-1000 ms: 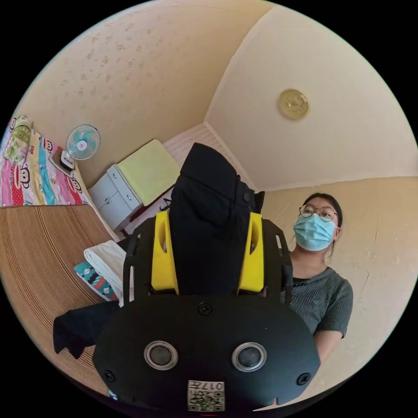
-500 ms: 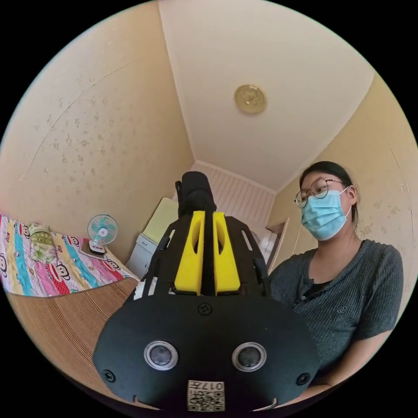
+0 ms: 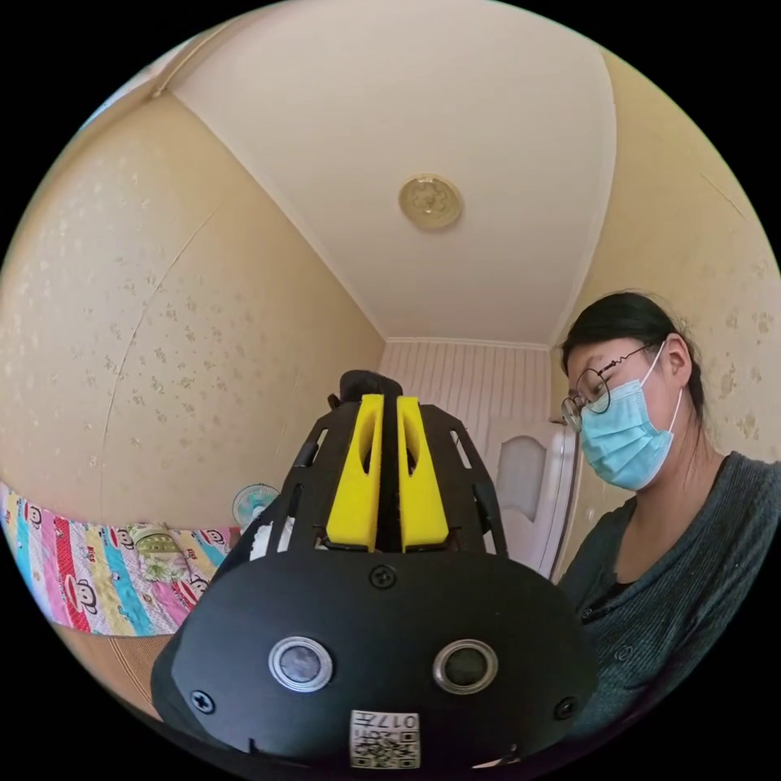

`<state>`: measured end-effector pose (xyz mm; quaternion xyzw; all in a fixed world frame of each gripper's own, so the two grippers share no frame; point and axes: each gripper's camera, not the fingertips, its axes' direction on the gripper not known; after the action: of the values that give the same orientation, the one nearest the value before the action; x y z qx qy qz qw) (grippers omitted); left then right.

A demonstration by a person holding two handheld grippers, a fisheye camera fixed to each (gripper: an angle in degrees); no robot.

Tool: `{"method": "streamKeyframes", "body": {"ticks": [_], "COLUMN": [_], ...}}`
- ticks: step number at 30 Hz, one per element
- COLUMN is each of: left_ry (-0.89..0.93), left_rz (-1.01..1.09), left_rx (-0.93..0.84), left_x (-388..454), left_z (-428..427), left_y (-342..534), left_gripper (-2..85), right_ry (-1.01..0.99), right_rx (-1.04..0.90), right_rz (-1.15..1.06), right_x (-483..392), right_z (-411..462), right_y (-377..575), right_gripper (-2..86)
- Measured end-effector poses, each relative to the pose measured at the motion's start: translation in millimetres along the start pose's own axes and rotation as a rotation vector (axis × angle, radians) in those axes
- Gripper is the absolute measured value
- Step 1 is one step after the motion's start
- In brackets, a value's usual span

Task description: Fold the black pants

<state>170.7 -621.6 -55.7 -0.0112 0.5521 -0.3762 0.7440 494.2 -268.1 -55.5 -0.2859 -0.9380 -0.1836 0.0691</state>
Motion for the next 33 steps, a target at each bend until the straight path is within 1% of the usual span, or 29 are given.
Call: {"method": "streamKeyframes", "body": {"ticks": [2,6,7,8,9,11,13,15,17,19,21,23,26,29,33], "left_ry": [0.011,0.027,0.035,0.054,0.071,0.085,0.077,0.074,0.093,0.098,0.08,0.058,0.049,0.062,0.07], "left_rz": [0.01,0.047,0.048,0.046,0.034,0.014,-0.004,-0.017,-0.023,-0.018,-0.009,0.006,0.046,0.083,0.079], "left_rx": [0.002,-0.003,-0.004,-0.001,0.005,0.01,0.0,0.0,0.015,0.022,0.005,-0.021,-0.032,-0.031,-0.005], "left_x": [9.5,29.1,30.7,32.5,32.7,31.6,30.4,28.9,27.1,25.5,24.9,25.9,26.1,19.7,-0.1], "left_z": [-9.0,-31.3,-34.8,-42.3,-50.5,-63.2,-75.8,-98.0,-118.9,-140.0,-160.5,-169.4,-179.6,-182.9,-175.2], "left_y": [-8.0,-26.5,-29.1,-33.7,-37.9,-43.9,-50.7,-61.5,-71.8,-84.1,-101.6,-115.1,-139.3,-169.3,-214.9], "left_gripper": [1.1,1.3,1.3,1.3,1.4,1.4,1.4,1.6,1.8,2.0,2.1,2.3,2.4,2.6,3.2], "right_ry": [-0.09,-0.111,-0.128,-0.185,-0.226,-0.431,-0.513,-0.44,-0.404,-0.376,-0.301,-0.145,0.003,0.056,0.12], "right_rx": [-0.055,-0.139,-0.169,-0.168,-0.155,-0.069,-0.019,-0.02,0.005,0.036,0.046,0.01,-0.014,-0.009,-0.003], "right_rz": [0.063,0.158,0.189,0.214,0.226,0.238,0.232,0.224,0.099,0.018,-0.07,-0.178,-0.324,-0.394,-0.45], "right_x": [13.8,36.9,48.3,60.0,65.4,80.2,81.3,71.4,39.6,9.7,-27.0,-82.1,-146.4,-188.7,-223.3], "right_z": [30.1,97.8,120.5,140.1,148.2,171.5,179.5,180.5,169.8,159.0,152.4,153.4,162.8,171.4,176.9], "right_y": [27.3,54.3,58.3,60.5,60.8,56.4,47.0,34.2,14.0,-2.1,-18.6,-41.5,-64.4,-92.5,-131.2], "right_gripper": [12.7,17.4,18.3,18.7,18.6,16.4,11.4,6.3,3.7,2.9,2.4,2.1,2.0,2.1,2.1]}}
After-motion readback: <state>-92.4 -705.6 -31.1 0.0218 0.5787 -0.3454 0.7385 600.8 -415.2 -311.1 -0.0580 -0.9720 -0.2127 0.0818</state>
